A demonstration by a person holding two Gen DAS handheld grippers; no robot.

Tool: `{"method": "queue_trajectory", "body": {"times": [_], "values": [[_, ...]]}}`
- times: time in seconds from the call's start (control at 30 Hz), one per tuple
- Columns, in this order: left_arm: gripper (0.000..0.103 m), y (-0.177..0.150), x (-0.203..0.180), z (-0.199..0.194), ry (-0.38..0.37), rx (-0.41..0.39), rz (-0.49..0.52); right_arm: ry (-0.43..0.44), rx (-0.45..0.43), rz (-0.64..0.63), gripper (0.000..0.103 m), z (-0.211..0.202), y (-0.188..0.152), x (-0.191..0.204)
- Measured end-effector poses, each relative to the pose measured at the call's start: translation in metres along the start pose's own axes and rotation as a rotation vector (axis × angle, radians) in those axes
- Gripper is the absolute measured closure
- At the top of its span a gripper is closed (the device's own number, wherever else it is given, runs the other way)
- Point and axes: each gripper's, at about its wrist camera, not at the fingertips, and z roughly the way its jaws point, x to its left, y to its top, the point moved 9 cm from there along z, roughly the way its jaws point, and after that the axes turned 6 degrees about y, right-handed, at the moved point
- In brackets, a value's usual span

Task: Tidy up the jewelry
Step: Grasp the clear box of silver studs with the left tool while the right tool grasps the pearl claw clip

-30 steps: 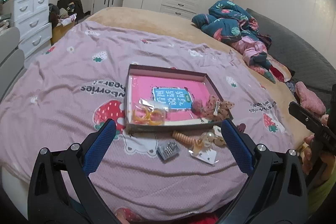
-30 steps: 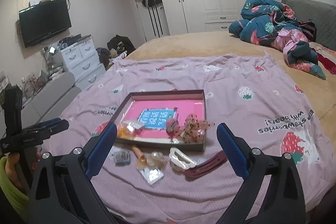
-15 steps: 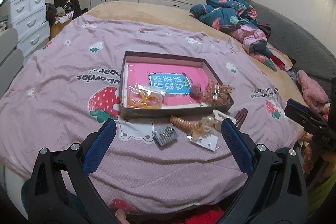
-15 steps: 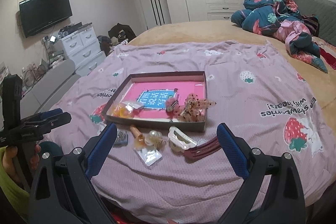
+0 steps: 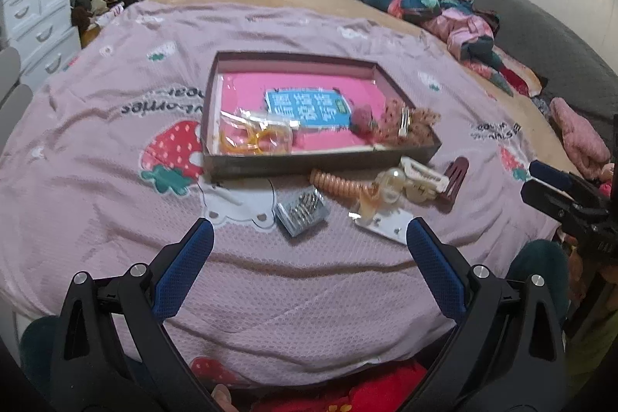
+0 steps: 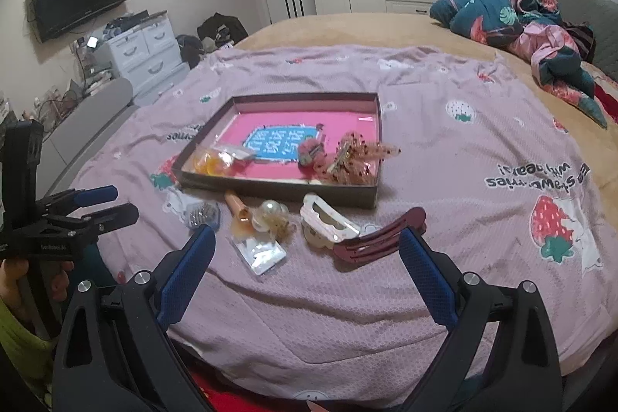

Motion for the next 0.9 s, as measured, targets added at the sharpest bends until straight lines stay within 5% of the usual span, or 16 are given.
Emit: {"method": "queue_trajectory", "body": {"times": [0.63,0.9], "values": [[0.010,-0.021,0.012,0.053,0.041,0.097,0.002,-0.008,0.113,-0.073,0.008,0.051,-0.017,-0.002],[0.010,-0.018,0.021,0.068,0.078,0.103,0.041,0.015,0.182,-0.208,0.024,0.086,-0.017,0.018]]}}
